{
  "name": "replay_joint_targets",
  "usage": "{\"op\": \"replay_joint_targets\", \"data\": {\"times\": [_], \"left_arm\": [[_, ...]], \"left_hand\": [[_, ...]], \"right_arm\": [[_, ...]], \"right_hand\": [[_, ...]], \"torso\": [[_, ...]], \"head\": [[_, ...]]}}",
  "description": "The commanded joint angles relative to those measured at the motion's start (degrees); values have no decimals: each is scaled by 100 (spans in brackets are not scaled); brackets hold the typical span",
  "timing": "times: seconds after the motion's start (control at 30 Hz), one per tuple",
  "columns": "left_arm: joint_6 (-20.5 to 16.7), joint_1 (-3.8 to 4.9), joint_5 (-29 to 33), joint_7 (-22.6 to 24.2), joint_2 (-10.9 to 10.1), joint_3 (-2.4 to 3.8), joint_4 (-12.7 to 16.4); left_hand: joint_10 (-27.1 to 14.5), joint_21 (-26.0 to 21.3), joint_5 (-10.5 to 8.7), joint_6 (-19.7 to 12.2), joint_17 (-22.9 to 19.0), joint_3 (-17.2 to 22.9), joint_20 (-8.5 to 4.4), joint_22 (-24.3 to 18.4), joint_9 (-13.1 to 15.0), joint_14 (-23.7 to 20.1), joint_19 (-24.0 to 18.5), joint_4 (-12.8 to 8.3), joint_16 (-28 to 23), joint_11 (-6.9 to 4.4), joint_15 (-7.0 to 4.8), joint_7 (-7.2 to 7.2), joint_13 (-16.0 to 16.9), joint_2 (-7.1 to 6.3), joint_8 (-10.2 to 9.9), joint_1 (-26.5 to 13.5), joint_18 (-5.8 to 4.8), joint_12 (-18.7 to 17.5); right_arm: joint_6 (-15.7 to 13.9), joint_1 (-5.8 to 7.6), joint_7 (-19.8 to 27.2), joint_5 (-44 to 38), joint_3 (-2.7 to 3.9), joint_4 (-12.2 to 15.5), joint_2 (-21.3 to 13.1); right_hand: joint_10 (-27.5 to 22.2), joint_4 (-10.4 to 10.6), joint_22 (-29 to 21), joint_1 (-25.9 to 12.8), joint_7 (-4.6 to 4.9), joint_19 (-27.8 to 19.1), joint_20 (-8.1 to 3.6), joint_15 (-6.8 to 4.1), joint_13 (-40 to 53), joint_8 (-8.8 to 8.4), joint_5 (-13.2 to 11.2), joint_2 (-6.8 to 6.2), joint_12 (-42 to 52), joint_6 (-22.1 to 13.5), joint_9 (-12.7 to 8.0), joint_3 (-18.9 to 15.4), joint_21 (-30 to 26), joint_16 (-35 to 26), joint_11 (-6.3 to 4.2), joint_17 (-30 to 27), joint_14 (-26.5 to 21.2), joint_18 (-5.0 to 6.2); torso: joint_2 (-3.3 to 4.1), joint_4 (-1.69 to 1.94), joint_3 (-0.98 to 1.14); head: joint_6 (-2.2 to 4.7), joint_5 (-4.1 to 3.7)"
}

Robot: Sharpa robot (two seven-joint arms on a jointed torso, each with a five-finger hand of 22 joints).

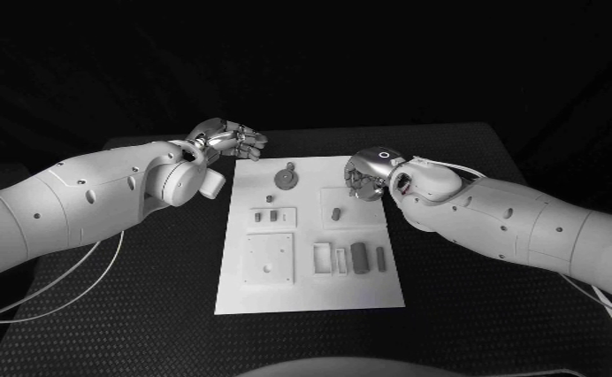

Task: Assemble the parts on the task board

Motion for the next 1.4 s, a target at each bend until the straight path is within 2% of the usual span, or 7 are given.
{"op": "replay_joint_targets", "data": {"times": [0.03, 0.5, 0.6, 0.8, 1.17, 1.27, 1.4], "left_arm": [[75, 12, 20, 33, 6, 5, 8], [76, 14, 20, 28, -7, 5, 7], [73, 15, 20, 30, -7, 5, 0], [68, 22, 21, 32, -4, 5, -28], [67, 33, 23, 25, 36, 5, -82], [64, 34, 23, 30, 44, 5, -95], [58, 50, 26, 31, 70, 5, -129]], "left_hand": [[-28, 23, 6, -26, 7, 8, 9, 6, -6, 21, -30, 34, -28, -8, 0, 5, -6, -18, 35, -32, 60, 20], [-30, 23, 6, -29, 14, 9, 9, 8, -6, 22, -31, 34, -34, -8, 0, 5, -10, -21, 38, -31, 60, 23], [-30, 23, 6, -29, 16, 9, 8, 8, -6, 22, -32, 34, -35, -8, 0, 5, -11, -22, 39, -30, 60, 23], [-30, 23, 7, -30, 19, 10, 8, 9, -6, 23, -32, 34, -37, -8, 0, 5, -13, -23, 41, -28, 60, 24], [-31, 22, 6, -31, 24, 9, 9, 10, -7, 23, -33, 34, -41, -8, 0, 5, -16, -26, 43, -28, 60, 26], [-31, 22, 6, -32, 25, 9, 9, 10, -7, 24, -33, 34, -42, -7, 0, 5, -17, -27, 44, -28, 60, 26], [-32, 22, 6, -33, 27, 10, 9, 10, -7, 24, -33, 35, -44, -7, 0, 5, -18, -27, 45, -28, 60, 27]], "right_arm": [[76, 31, 26, 95, 19, 46, -30], [104, 120, 26, 213, 124, 376, -219], [100, 120, 24, 248, 154, 476, -251], [172, 124, 15, 317, 192, 760, -268], [237, 121, 38, 389, 193, 1295, -109], [263, 116, 51, 377, 192, 1422, -21], [325, 104, 55, 324, 190, 1514, 101]], "right_hand": [[30, 16, 93, -4, 34, -8, -34, -2, 15, 12, 30, 15, 19, 0, 3, 10, 17, 1, -6, 9, 26, 499], [30, 17, 87, -13, 36, -8, -35, -2, 26, 11, 30, 19, 13, -4, 11, 11, 13, -7, -6, 12, 30, 499], [30, 17, 85, -15, 36, -8, -35, -3, 28, 11, 30, 20, 12, -4, 13, 11, 12, -9, -6, 13, 30, 499], [29, 17, 83, -21, 37, -7, -36, -2, 33, 10, 30, 22, 9, -6, 17, 11, 10, -12, -5, 14, 31, 499], [22, 17, 76, -35, 40, -7, -36, -1, 45, 6, 30, 36, 0, -15, 25, 13, 4, -24, -2, 17, 31, 499], [20, 17, 74, -39, 41, -7, -36, 0, 48, 4, 30, 40, -3, -17, 27, 14, 2, -28, -1, 18, 31, 499], [16, 17, 71, -43, 43, -8, -36, 1, 53, 2, 30, 47, -8, -21, 31, 16, -2, -33, 0, 19, 29, 499]], "torso": [[0, 2, -1], [-1, -5, 0], [1, 2, 3], [-2, -6, 0], [2, 14, -4], [-2, 19, -12], [-4, 13, -18]], "head": [[-4, 2], [-2, 11], [-2, 11], [0, 38], [7, 182], [3, 222], [-15, 309]]}}
